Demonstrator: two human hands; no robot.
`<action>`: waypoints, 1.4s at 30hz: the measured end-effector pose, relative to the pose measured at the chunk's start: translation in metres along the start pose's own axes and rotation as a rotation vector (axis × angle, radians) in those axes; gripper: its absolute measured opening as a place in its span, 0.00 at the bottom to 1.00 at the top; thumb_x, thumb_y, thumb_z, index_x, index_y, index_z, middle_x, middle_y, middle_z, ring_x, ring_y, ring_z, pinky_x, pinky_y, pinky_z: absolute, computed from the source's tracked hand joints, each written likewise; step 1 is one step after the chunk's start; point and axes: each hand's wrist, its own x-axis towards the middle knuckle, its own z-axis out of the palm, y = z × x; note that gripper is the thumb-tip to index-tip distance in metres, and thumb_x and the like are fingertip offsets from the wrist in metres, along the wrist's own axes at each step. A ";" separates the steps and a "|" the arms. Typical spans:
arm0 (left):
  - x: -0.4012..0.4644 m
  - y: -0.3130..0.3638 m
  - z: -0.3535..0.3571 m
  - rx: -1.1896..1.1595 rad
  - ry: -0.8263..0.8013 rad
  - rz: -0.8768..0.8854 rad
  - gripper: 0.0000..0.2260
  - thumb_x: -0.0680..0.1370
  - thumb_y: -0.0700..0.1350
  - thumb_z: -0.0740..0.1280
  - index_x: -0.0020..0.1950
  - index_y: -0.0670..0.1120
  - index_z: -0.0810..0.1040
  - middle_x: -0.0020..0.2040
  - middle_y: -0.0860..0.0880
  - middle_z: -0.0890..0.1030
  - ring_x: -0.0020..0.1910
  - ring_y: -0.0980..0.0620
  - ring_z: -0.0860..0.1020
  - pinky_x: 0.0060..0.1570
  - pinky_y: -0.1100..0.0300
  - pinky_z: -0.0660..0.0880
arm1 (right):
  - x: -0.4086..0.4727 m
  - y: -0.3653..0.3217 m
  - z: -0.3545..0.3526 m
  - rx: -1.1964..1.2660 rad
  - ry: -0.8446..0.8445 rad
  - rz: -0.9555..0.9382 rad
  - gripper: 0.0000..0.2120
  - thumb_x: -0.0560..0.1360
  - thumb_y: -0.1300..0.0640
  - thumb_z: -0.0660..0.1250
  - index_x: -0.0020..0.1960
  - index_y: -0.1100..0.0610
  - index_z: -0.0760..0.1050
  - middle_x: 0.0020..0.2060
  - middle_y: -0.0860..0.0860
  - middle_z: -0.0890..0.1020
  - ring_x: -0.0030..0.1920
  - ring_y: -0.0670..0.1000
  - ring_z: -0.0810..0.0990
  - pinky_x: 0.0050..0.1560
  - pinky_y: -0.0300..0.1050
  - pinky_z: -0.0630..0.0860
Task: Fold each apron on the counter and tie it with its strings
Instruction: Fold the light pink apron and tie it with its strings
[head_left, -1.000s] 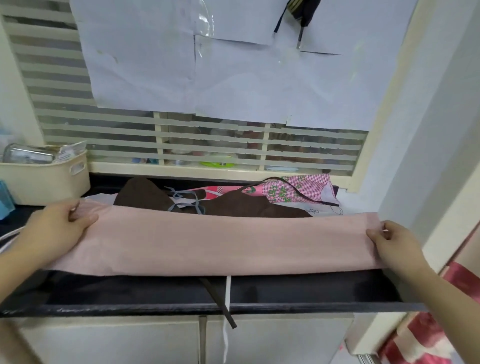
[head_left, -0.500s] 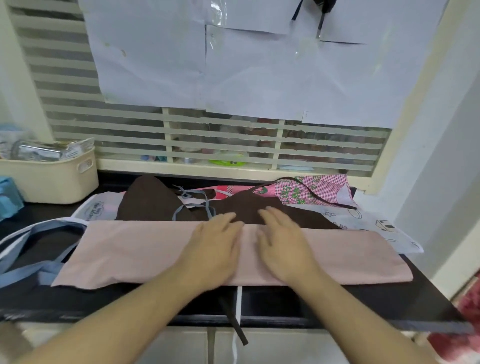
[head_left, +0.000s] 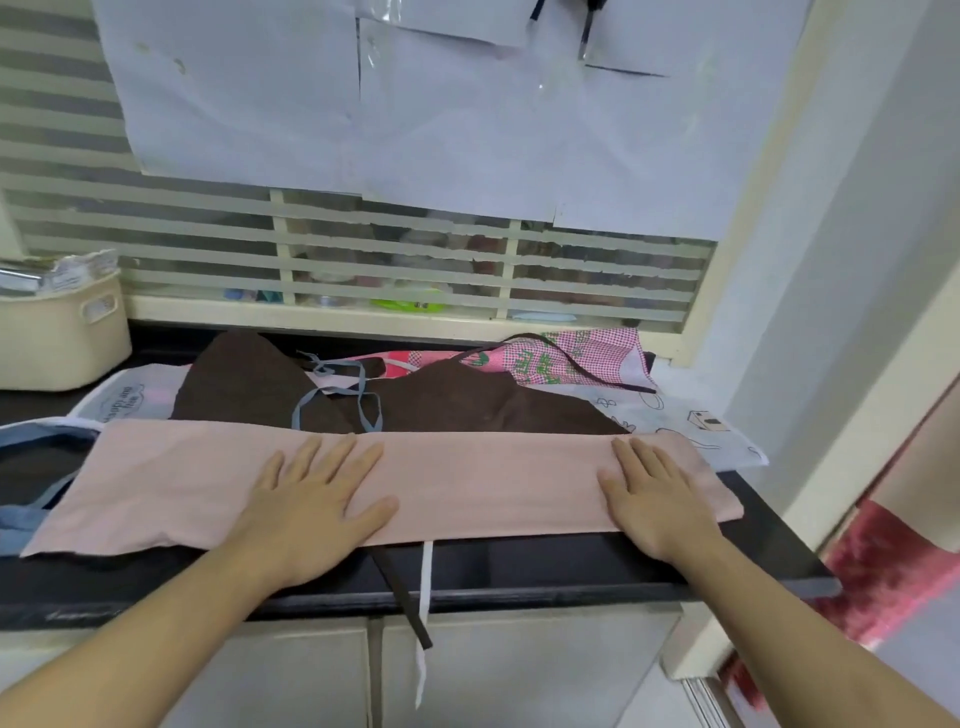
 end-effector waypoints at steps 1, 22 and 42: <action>0.000 0.002 -0.001 -0.003 -0.001 0.003 0.43 0.69 0.79 0.33 0.83 0.67 0.39 0.85 0.60 0.39 0.85 0.49 0.39 0.82 0.44 0.40 | -0.002 0.010 -0.003 0.039 0.053 0.073 0.33 0.83 0.36 0.48 0.83 0.51 0.55 0.83 0.52 0.57 0.82 0.55 0.53 0.81 0.56 0.53; -0.002 0.070 0.006 0.001 -0.034 0.077 0.36 0.78 0.75 0.43 0.84 0.64 0.40 0.85 0.60 0.39 0.84 0.45 0.35 0.74 0.26 0.34 | -0.028 0.041 -0.048 1.743 0.284 0.380 0.12 0.79 0.60 0.70 0.60 0.64 0.80 0.53 0.55 0.86 0.52 0.55 0.87 0.43 0.50 0.87; -0.011 0.071 0.004 -0.082 -0.055 0.056 0.45 0.71 0.80 0.46 0.84 0.63 0.41 0.85 0.57 0.39 0.83 0.42 0.32 0.70 0.26 0.30 | -0.074 -0.139 -0.045 0.945 0.413 -0.017 0.11 0.70 0.68 0.63 0.47 0.55 0.76 0.35 0.54 0.80 0.31 0.54 0.77 0.29 0.44 0.72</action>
